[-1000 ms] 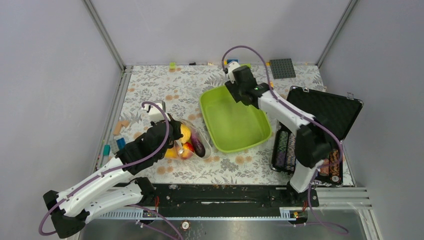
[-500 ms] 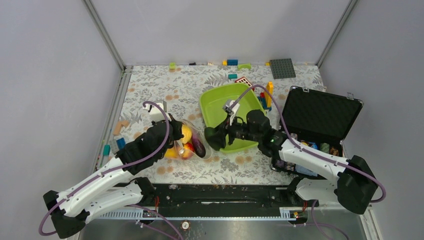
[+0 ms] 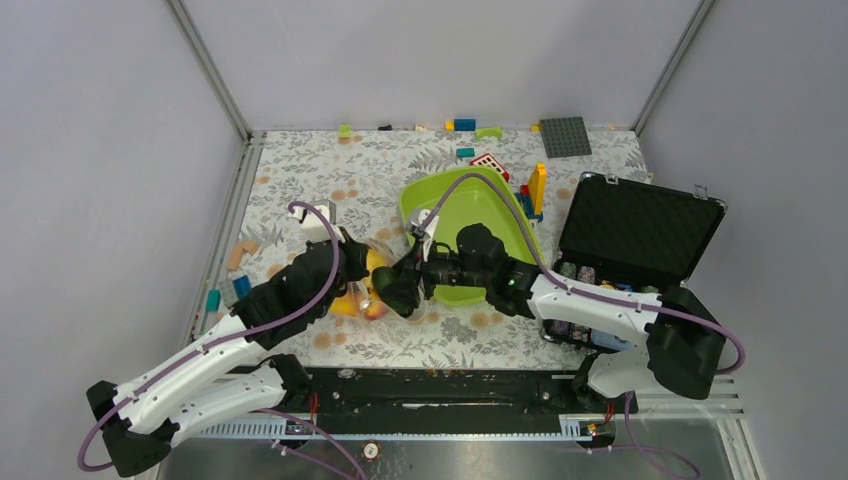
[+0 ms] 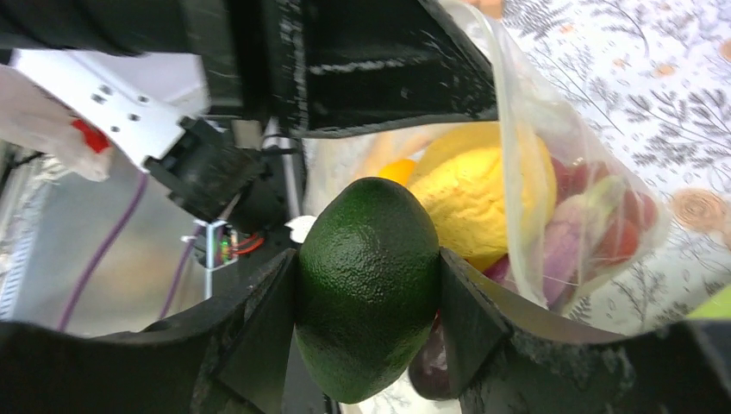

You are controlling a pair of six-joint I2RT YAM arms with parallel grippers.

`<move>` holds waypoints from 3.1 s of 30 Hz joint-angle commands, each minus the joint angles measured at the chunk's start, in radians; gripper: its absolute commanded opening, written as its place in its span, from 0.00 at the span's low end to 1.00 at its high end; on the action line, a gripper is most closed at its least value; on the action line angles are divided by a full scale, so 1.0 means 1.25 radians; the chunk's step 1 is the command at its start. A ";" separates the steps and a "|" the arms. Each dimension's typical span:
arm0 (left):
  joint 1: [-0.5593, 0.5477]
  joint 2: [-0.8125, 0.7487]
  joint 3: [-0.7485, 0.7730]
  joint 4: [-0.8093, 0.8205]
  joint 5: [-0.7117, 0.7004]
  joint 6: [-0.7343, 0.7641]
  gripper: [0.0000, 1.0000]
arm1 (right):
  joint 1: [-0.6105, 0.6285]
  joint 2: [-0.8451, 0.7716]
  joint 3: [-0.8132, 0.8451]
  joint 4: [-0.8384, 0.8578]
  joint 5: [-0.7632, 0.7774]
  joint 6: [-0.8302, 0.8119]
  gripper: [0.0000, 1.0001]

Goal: Place the food in the zip-top bag and seal the zipper
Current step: Place the fake fruit in the zipper food storage bag, then adjust the zipper food storage bag at the center of the board.

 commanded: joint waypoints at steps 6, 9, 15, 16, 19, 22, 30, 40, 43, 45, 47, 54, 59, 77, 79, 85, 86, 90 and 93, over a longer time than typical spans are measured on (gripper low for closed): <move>-0.003 -0.019 -0.001 0.071 0.025 0.013 0.00 | 0.051 0.062 0.089 -0.136 0.194 -0.137 0.37; -0.002 -0.016 0.000 0.081 0.049 0.023 0.00 | 0.058 0.080 0.100 -0.145 0.197 -0.153 0.37; -0.002 -0.004 0.004 0.090 0.085 0.031 0.00 | 0.071 0.122 0.139 -0.117 0.170 -0.156 0.37; -0.002 -0.003 0.004 0.091 0.088 0.031 0.00 | 0.073 0.130 0.142 -0.101 0.172 -0.152 0.37; -0.002 -0.003 0.002 0.093 0.091 0.031 0.00 | 0.085 0.151 0.148 -0.048 0.251 -0.131 0.39; -0.002 -0.006 0.003 0.094 0.100 0.030 0.00 | 0.092 0.176 0.159 -0.021 0.390 -0.087 0.40; -0.002 -0.009 0.002 0.097 0.108 0.030 0.00 | 0.095 0.205 0.124 0.127 0.552 0.107 0.41; -0.003 -0.017 -0.002 0.096 0.103 0.023 0.00 | 0.119 0.200 0.138 0.056 0.630 0.122 0.55; -0.002 -0.023 -0.004 0.093 0.079 0.014 0.00 | 0.119 0.168 0.128 0.028 0.605 0.124 0.64; -0.002 -0.024 -0.003 0.083 0.061 0.007 0.00 | 0.120 0.141 0.122 0.011 0.580 0.120 0.68; -0.002 -0.026 0.002 0.075 0.056 0.004 0.00 | 0.122 0.108 0.106 0.007 0.567 0.116 0.70; -0.002 -0.040 0.008 0.055 0.023 -0.005 0.00 | 0.125 0.018 0.093 -0.083 0.501 0.085 0.81; -0.002 -0.042 0.015 0.039 0.017 -0.026 0.00 | 0.125 -0.072 0.049 -0.105 0.488 0.059 0.84; -0.002 -0.031 0.021 0.022 0.036 -0.036 0.00 | 0.125 -0.097 -0.066 -0.277 0.538 0.153 0.73; -0.002 -0.037 0.021 0.017 0.031 -0.035 0.00 | 0.125 -0.070 -0.060 -0.274 0.531 0.156 0.69; -0.003 -0.048 0.019 0.012 0.022 -0.031 0.00 | 0.126 0.019 -0.023 -0.255 0.518 0.159 0.24; -0.002 -0.049 0.019 0.008 0.023 -0.031 0.00 | 0.125 0.021 -0.010 -0.258 0.504 0.152 0.13; -0.002 -0.055 0.021 -0.011 0.031 -0.029 0.00 | 0.126 -0.031 0.036 -0.268 0.439 0.091 0.00; -0.003 -0.069 0.021 -0.012 0.083 -0.017 0.00 | 0.125 -0.077 0.082 -0.298 0.390 0.062 0.00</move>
